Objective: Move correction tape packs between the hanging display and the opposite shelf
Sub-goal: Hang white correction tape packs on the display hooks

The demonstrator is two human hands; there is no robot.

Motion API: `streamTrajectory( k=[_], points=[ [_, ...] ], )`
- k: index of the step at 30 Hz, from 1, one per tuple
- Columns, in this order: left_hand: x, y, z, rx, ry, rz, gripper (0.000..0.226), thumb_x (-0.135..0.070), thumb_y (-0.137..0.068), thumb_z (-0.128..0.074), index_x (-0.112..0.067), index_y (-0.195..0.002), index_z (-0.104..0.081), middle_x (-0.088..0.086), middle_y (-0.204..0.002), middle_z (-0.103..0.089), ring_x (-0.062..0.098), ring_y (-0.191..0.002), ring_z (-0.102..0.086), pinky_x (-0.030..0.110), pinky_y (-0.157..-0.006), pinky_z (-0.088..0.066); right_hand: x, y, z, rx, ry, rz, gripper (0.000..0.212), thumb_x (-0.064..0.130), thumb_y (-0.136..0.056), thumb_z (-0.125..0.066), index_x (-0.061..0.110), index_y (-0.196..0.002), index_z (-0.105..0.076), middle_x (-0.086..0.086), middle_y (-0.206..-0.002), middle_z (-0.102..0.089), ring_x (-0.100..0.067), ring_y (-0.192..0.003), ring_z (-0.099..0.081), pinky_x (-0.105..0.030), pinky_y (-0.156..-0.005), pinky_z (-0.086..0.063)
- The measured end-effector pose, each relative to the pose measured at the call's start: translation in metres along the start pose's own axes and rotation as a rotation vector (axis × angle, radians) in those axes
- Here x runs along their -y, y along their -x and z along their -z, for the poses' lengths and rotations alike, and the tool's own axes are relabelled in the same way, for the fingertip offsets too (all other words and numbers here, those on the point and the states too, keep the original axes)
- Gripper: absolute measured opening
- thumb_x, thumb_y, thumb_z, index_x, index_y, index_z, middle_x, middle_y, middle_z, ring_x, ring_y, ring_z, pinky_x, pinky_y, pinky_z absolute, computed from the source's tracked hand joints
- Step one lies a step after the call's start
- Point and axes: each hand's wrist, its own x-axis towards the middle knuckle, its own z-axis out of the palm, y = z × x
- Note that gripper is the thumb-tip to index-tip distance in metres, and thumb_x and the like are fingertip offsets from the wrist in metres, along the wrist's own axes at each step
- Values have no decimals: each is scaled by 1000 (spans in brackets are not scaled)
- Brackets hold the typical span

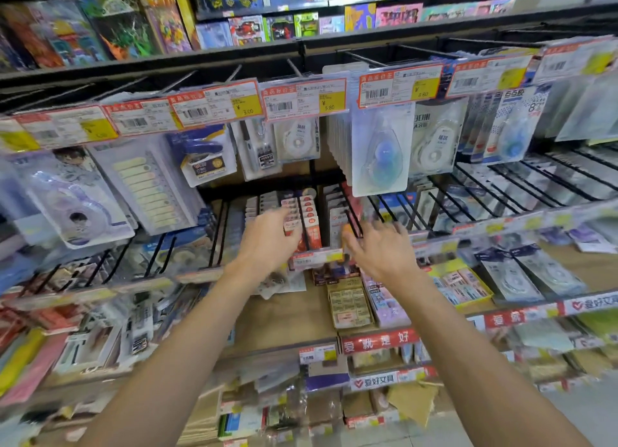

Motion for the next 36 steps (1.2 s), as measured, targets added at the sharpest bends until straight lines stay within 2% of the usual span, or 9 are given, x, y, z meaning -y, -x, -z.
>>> streamTrajectory(
  k=[3,6,8,12,16,20,30,33,36],
  points=[
    [-3,39,5,58,-183,-81,41,-34,-97,-55,-17,-133,-59,7,-121,-65,30,-114,-61,43,-95,-50,3,25,-3,-64,-17,59,72,55,-97,-25,1,-132,-60,-21,-127,-65,-36,-123,-58,-51,-108,-38],
    [-6,78,6,40,-325,-180,32,-35,-99,-50,-17,-123,-62,7,-116,-67,30,-108,-62,41,-88,-51,4,55,-2,-79,-16,81,61,45,-94,-41,-2,-127,-61,-25,-133,-60,-41,-125,-55,-54,-105,-41],
    [-9,105,4,66,-399,-234,31,-39,-99,-49,-18,-117,-63,6,-112,-68,29,-104,-64,40,-82,-52,5,81,3,-18,-24,59,55,41,-97,-48,3,-136,-52,-23,-143,-52,-39,-131,-48,-51,-112,-34],
    [-14,155,-7,212,-491,-272,36,-36,-98,-52,-16,-126,-58,7,-119,-66,31,-109,-63,40,-85,-50,4,148,11,142,-85,-1,55,38,-98,-50,9,-144,-42,-14,-143,-50,-34,-131,-48,-45,-109,-37],
    [-30,201,-21,466,-555,-237,32,-36,-100,-51,-14,-123,-56,8,-118,-64,31,-107,-63,38,-77,-50,-17,211,10,419,-145,-96,44,40,-96,-55,11,-129,-55,-13,-128,-60,-35,-117,-59,-41,-88,-48],
    [-54,235,-37,646,-573,-256,22,-30,-100,-47,-17,-112,-59,9,-118,-63,28,-93,-56,35,-73,-42,-45,254,15,564,-126,-167,46,40,-96,-58,10,-131,-54,-16,-132,-59,-36,-119,-56,-42,-91,-50],
    [-139,252,-76,749,-555,-462,52,-47,-98,-53,-20,-141,-48,9,-131,-61,29,-116,-60,37,-82,-50,-135,311,52,532,-148,-277,36,41,-96,-57,13,-117,-59,-13,-119,-64,-34,-115,-59,-39,-84,-49],
    [-187,251,-91,753,-531,-506,49,-50,-98,-50,-18,-135,-50,8,-128,-62,28,-111,-60,37,-81,-50,-174,325,71,507,-193,-341,44,41,-98,-57,13,-132,-56,-13,-132,-60,-33,-124,-54,-40,-97,-46],
    [-241,252,-115,707,-501,-529,41,-52,-98,-49,-21,-124,-54,4,-122,-64,25,-104,-61,37,-80,-52,-220,338,84,475,-169,-369,44,41,-99,-54,13,-133,-53,-13,-132,-59,-34,-121,-56,-42,-98,-49]
  ],
)
